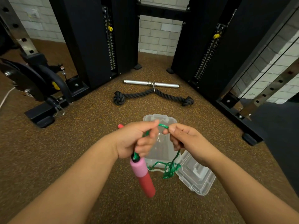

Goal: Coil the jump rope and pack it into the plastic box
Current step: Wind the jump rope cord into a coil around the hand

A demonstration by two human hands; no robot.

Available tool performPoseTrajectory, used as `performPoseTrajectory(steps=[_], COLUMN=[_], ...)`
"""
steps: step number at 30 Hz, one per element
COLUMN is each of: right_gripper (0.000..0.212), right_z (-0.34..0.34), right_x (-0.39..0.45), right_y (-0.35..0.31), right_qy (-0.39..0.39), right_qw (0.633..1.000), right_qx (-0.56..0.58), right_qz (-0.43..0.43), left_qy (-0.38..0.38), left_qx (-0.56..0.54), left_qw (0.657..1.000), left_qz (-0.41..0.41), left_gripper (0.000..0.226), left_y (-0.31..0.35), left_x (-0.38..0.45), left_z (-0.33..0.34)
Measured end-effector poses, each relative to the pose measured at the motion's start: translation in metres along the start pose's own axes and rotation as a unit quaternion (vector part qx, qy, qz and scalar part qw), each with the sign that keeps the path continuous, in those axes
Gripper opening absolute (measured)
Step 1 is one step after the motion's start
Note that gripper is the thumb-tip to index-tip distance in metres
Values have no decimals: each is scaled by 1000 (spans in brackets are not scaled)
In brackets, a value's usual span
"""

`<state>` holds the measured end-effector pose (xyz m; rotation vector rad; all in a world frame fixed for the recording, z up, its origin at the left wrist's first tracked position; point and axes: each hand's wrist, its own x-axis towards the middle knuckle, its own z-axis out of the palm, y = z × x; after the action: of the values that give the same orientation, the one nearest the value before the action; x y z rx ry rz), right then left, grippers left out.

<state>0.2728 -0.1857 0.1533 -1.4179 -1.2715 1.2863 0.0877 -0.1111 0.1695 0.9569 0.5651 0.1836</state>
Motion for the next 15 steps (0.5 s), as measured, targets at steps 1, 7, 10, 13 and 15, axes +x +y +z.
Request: performPoseTrajectory(steps=[1,7,10,13,15], right_gripper=[25,33,27,26,32], right_z=[-4,-19,-31,-41,-48], right_x=[-1,-5,-8,-10,-10], right_y=[2,12,14,14,13], right_qy=[-22,21,5,9,39], right_qw=[999,996,996,996,995], right_qx=[15,-4,2,-26,-48], right_qz=[18,85,83,86,83], left_qy=[0,11,29,44,43], left_qx=[-44,-107,-135,-151,-147], left_qw=[999,993,988,986,986], left_qz=[14,50,64,63,63], left_gripper=[41,47,45,45,45], left_y=[1,-1,0,2,-1], left_x=[1,2,2,1,3], left_z=[-4,-22,-27,-31,-32])
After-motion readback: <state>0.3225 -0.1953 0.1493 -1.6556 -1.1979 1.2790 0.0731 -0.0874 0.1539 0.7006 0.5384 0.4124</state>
